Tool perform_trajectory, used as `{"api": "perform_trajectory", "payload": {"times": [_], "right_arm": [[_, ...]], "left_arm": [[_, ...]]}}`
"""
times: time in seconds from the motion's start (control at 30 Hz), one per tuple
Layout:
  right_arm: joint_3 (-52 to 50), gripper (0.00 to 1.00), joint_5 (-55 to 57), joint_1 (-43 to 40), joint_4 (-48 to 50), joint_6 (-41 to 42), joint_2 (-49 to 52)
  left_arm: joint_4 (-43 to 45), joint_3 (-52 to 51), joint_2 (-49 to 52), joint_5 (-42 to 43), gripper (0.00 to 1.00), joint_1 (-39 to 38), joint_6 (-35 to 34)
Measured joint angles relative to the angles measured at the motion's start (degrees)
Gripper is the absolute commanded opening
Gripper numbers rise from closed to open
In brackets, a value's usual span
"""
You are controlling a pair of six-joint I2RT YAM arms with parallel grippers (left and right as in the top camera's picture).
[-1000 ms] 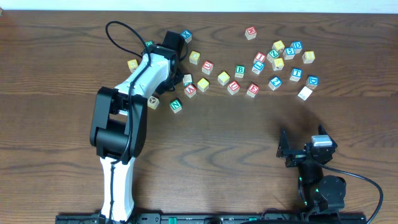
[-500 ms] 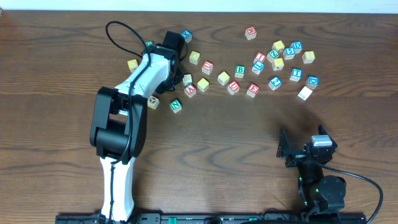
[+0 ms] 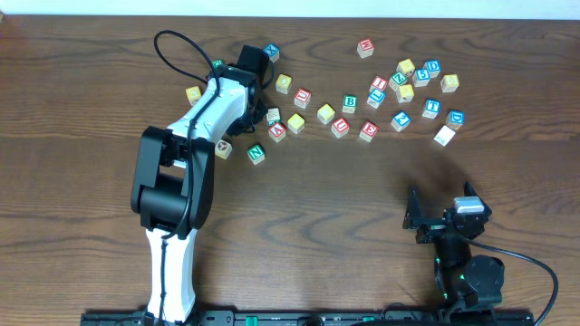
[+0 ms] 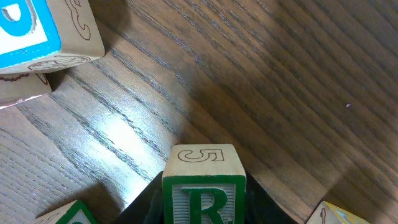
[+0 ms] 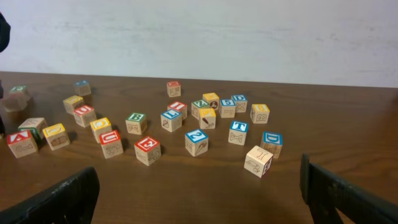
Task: Spell out ROBOT
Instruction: 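Lower the left gripper and close it on the green R block, then carry the R block toward the open table area in front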
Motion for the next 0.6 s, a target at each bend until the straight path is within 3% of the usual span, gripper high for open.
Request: {"api": "perform_trajectory", "payload": {"times": [0.2,0.6], "right_arm": [[0.0,0.99,0.0,0.0,0.0,0.0,0.0],[0.0,0.99,0.0,0.0,0.0,0.0,0.0]], "left_arm": [[0.0,0.0,0.0,0.0,0.23,0.0,0.9],[-0.2,0.0,-2.3,0.0,0.21,0.0,8.8]]}}
